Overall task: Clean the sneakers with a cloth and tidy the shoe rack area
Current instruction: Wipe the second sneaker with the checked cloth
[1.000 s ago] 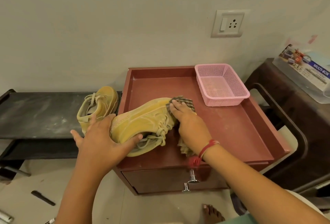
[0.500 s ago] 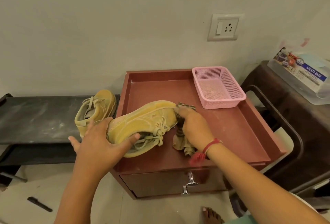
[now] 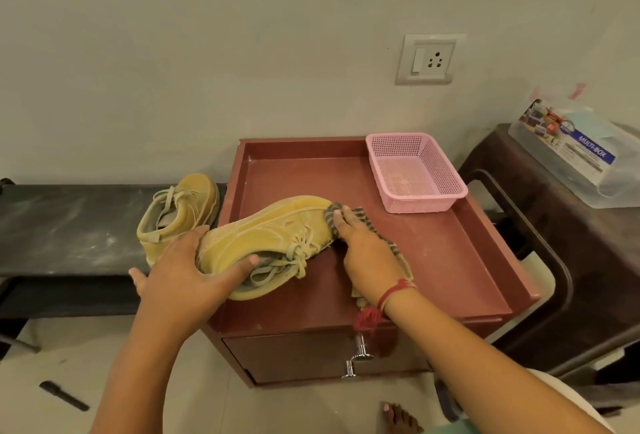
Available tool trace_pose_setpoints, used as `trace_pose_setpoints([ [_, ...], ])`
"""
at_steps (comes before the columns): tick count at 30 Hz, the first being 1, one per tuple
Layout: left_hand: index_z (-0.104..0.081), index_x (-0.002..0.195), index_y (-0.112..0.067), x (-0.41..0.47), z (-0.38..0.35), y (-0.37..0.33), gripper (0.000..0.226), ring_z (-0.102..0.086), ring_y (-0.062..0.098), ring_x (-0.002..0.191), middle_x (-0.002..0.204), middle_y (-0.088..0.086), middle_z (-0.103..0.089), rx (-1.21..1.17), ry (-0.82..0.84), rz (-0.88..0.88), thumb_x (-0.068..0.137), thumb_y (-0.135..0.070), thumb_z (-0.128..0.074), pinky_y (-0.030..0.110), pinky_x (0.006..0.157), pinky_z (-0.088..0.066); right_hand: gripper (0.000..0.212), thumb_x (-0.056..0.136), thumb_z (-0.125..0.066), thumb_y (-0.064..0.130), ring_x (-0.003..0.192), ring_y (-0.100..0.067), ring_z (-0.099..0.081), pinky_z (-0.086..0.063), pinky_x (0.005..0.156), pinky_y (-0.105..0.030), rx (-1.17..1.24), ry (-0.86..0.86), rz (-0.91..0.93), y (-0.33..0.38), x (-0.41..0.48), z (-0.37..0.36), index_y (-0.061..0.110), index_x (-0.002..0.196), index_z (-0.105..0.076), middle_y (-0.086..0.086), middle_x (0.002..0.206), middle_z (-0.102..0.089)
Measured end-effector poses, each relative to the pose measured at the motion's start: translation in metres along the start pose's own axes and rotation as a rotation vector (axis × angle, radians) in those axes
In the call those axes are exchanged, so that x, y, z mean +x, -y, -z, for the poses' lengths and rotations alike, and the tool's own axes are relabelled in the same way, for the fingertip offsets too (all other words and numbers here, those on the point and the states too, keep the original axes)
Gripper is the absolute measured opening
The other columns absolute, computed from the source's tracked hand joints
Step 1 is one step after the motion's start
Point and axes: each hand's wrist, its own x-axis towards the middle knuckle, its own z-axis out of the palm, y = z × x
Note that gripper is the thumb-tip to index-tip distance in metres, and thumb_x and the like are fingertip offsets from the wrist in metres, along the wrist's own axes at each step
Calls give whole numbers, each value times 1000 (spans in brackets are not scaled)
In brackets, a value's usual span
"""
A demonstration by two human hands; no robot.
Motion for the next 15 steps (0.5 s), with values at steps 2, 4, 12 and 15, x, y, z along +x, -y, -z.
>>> trace_pose_setpoints([
  [2, -41, 141, -30, -1, 1, 1, 120, -42, 28, 130, 140, -3, -49, -21, 13, 3, 40, -95, -37, 64, 113, -1, 65, 84, -37, -7, 137, -19, -29, -19, 109, -22, 93, -99, -65, 5, -3, 3, 18, 143, -33, 0, 154, -22],
  [4, -38, 142, -33, -1, 2, 2, 120, -41, 28, 132, 142, -4, -47, -45, 34, 11, 39, -95, -39, 64, 113, 0, 64, 84, -37, -8, 138, -13, -26, -16, 109, -17, 183, -172, 48, 15, -8, 3, 18, 142, -35, 1, 152, -26],
  [12, -36, 139, -41, -1, 0, 10, 117, -45, 28, 127, 139, -3, -49, -146, 77, 30, 36, -96, -49, 64, 109, -25, 72, 87, -37, -8, 144, -24, -9, -15, 114, -28, -296, 0, 219, 3, -9, -4, 15, 149, -7, -1, 157, -3],
  [15, -35, 142, -40, -3, 0, 6, 117, -41, 29, 132, 141, -2, -48, -128, 63, 45, 38, -93, -46, 64, 113, -10, 63, 89, -35, -3, 142, -20, -16, -14, 112, -24, -114, -27, 34, -4, -6, 9, 17, 147, -21, -1, 156, -12],
])
